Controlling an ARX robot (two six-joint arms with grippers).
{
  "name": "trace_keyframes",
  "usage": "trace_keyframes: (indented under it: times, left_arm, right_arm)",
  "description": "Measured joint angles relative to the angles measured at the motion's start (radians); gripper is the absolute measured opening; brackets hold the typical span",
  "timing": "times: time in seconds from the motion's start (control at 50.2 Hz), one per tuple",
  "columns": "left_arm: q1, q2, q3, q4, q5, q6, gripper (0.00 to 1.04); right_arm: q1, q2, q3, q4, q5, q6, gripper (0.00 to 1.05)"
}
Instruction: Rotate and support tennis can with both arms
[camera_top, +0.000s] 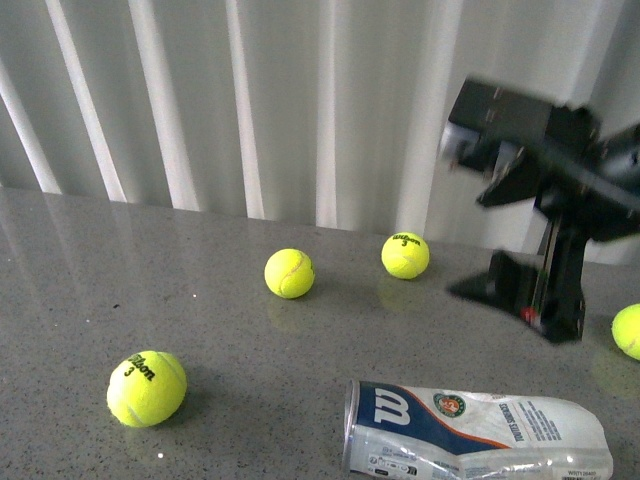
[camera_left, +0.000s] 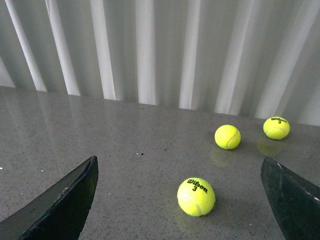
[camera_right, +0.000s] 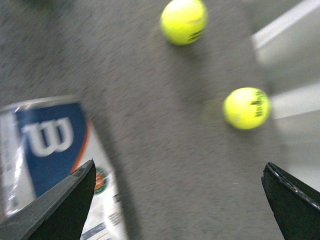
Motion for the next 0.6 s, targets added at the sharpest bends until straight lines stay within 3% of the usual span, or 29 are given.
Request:
trace_keyframes:
  times: [0.139,0.279,0.537,0.597]
  left_arm:
    - [0.0,0.0,0.0,0.0,0.0,0.0,0.98]
    - [0.0,0.0,0.0,0.0,0.0,0.0,0.98]
    - [0.0,0.0,0.0,0.0,0.0,0.0,0.98]
    - [0.0,0.0,0.0,0.0,0.0,0.0,0.98]
  right_arm:
    - [-0.034,-0.132,-0.023,0.134,0.068,0.171,0.98]
    - [-0.116,-0.319,-0.158,0.338,0.2,0.399,0.98]
    - [-0.201,-0.559,-0.43,0.66,0.354,0.559,0.98]
    - [-0.202,-0.607,-0.477,0.639,0.358,0.66,0.9]
